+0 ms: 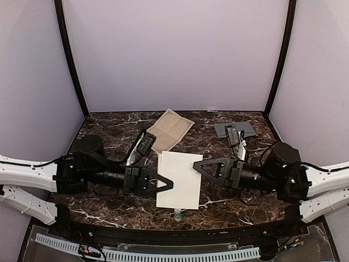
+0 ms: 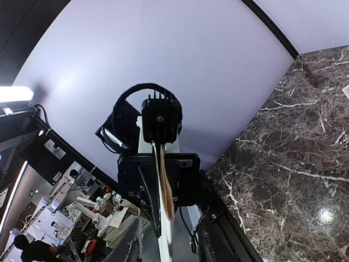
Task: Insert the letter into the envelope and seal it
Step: Fold the letter.
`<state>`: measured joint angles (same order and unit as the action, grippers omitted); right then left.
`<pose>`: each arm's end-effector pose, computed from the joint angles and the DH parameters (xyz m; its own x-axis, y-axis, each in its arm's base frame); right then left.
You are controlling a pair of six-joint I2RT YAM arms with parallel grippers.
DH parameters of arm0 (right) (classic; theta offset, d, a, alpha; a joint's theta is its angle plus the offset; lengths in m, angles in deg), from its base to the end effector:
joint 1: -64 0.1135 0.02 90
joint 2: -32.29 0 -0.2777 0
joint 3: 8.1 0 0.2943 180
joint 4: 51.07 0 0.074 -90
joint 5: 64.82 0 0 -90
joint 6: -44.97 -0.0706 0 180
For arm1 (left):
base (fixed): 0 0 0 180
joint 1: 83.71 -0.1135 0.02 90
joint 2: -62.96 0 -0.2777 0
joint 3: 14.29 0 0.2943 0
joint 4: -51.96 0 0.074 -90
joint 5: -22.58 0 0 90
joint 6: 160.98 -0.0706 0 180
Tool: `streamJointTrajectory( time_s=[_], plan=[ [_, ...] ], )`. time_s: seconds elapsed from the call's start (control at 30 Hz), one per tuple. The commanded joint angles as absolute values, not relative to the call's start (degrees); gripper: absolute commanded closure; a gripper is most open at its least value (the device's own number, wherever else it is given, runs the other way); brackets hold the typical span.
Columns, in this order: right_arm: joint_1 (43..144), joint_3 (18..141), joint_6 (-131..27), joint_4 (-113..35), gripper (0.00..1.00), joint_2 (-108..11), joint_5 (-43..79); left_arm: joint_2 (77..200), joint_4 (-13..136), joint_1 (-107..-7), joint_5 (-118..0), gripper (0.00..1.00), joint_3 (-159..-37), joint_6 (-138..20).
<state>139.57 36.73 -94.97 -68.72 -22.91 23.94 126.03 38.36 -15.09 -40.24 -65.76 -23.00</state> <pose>0.0719 0.2855 0.3069 -0.7248 0.2538 -0.6405 -0.6508 0.0530 0.7574 0.0863 -0.3090 0.3067 -0.7305 0.0531 -0.6808 0.6753 -0.0916 -0.7318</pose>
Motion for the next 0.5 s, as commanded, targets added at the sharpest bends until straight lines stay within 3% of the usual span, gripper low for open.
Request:
streamJointTrajectory(
  time_s=[0.0, 0.03, 0.07, 0.1, 0.27, 0.3, 0.33, 0.37, 0.43, 0.47],
  plan=[
    [139.0, 38.4, -94.3, -70.9, 0.67, -21.7, 25.0, 124.6, 40.1, -14.6, -36.9, 1.00, -65.6, -24.3],
    [139.0, 38.5, -94.3, -70.9, 0.75, -21.7, 24.9, 124.7, 40.2, -14.6, -36.1, 1.00, -65.6, -24.3],
    [138.8, 38.6, -94.2, -70.8, 0.96, -21.6, 25.0, 124.7, 40.3, -14.6, -36.0, 1.00, -65.6, -24.4],
    [138.7, 38.8, -94.1, -70.5, 1.00, -21.6, 25.7, 124.5, 40.4, -14.5, -35.7, 1.00, -65.6, -24.5],
    [138.4, 38.9, -93.9, -70.4, 1.00, -21.3, 26.6, 124.0, 41.9, -14.4, -35.5, 1.00, -65.5, -24.8],
    [138.3, 38.9, -94.0, -70.3, 0.86, -21.3, 26.7, 124.0, 42.2, -14.4, -35.5, 1.00, -65.4, -24.9],
    [138.2, 38.9, -94.1, -70.3, 0.82, -21.3, 26.7, 124.0, 42.5, -14.4, -35.4, 1.00, -65.4, -24.9],
    [138.1, 38.9, -94.2, -70.2, 0.84, -21.3, 26.7, 124.0, 42.6, -14.4, -35.4, 1.00, -65.4, -25.0],
    [137.9, 38.9, -94.5, -69.9, 1.00, -21.3, 26.8, 123.9, 43.2, -14.4, -35.5, 1.00, -65.5, -25.2],
    [137.8, 38.9, -94.6, -69.7, 1.00, -21.3, 26.8, 123.9, 43.9, -14.4, -36.0, 1.00, -65.5, -25.5]
  ],
)
